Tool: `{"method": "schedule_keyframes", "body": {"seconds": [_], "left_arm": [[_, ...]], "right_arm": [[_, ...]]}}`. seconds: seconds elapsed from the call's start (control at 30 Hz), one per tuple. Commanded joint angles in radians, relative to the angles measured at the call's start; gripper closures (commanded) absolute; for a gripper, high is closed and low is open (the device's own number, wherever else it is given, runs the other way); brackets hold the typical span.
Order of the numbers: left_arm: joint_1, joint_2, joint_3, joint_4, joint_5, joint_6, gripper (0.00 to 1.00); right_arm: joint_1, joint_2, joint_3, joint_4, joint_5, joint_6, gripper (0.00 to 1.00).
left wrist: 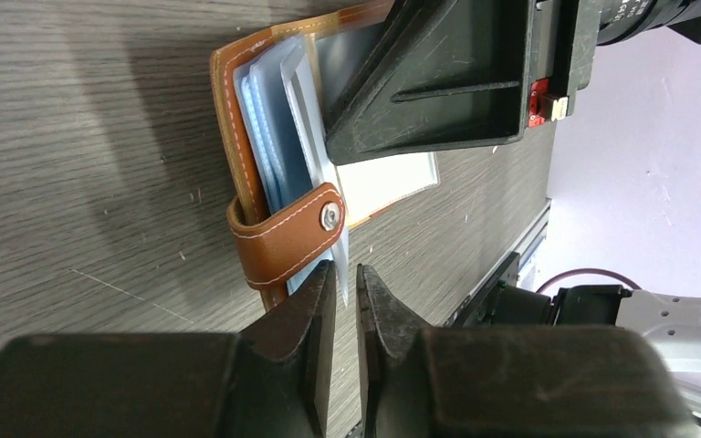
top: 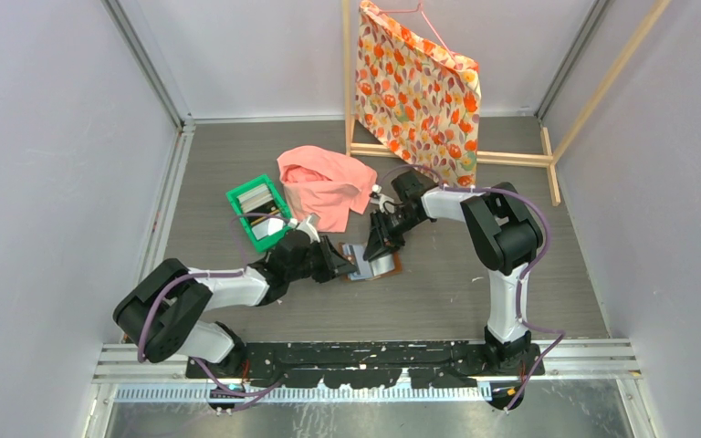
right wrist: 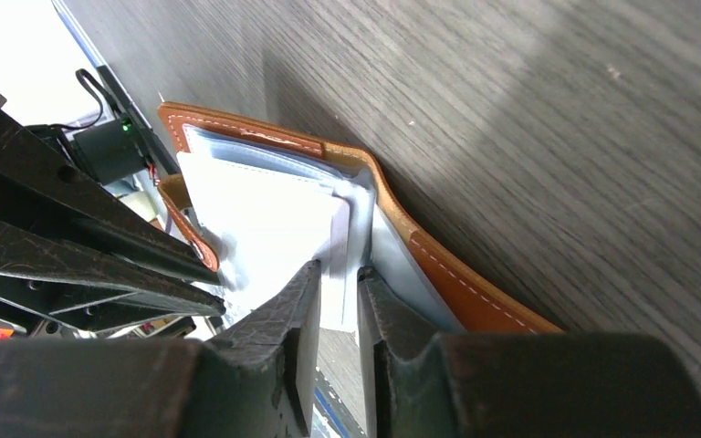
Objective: Put the credit cards into the card holder
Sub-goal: Insert the credit card into the card holder.
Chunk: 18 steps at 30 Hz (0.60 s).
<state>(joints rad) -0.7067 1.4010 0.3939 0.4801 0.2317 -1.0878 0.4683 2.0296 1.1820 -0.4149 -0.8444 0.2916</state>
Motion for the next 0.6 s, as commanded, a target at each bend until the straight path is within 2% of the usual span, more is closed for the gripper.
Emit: {"method": "schedule_keyframes", "body": {"seconds": [0.0, 0.23, 0.57], "left_arm": [[-0.004, -0.020, 0.039, 0.017, 0.003, 0.017, 0.85], [-0.003, 0.035, 0.082, 0.026, 0.017, 0.029, 0.85], [-0.003, 0.110, 0.146, 0.046, 0.043, 0.055, 0.78]], "right_arm": [[-0.002, -0.054, 0.041, -0.030, 0.000, -0.045, 0.73], [-0.001, -0.105, 0.061, -0.075, 0.026, -0.097, 0.71], [-0.001, -0.162, 0.090, -0.142, 0.126, -0.168, 0.68]]}}
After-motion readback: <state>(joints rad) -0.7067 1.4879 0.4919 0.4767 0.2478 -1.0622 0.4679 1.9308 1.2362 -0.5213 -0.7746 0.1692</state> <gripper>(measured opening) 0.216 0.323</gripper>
